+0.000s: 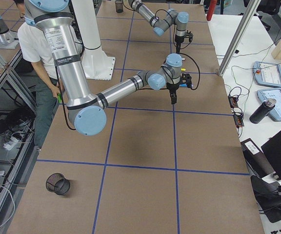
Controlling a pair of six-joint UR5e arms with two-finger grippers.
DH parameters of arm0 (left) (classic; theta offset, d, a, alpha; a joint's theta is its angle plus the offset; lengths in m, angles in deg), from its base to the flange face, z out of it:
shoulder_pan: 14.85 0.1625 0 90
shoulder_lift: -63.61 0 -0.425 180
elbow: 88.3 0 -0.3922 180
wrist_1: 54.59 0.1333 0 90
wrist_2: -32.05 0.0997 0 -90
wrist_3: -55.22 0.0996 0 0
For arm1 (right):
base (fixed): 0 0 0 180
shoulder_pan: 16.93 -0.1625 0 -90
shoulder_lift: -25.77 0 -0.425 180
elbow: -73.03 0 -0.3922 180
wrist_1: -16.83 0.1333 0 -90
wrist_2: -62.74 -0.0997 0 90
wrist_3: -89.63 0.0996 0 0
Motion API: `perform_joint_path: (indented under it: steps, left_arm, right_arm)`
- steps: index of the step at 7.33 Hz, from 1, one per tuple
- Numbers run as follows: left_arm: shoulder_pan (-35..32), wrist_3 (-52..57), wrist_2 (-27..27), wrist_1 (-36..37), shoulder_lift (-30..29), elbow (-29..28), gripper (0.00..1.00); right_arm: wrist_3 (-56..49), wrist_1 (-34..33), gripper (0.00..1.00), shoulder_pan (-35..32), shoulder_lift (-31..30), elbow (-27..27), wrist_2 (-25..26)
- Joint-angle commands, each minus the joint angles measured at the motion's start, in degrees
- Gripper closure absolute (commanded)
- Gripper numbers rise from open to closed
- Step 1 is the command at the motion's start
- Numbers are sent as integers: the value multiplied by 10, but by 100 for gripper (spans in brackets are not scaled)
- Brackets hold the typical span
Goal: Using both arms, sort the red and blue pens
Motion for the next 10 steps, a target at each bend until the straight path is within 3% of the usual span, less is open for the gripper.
perform_joint_path:
  steps: [1,3,10]
  left_arm:
    - [2,14,1,1,-32,-46,32]
    - [3,14,8,0,-61,-88,42]
    - [8,31,21,-1,-64,-101,48]
  right_arm:
    - [23,4,1,10,2,3,1]
    - [37,5,1,18,9,3,9]
    - [36,5,1,19,8,3,9]
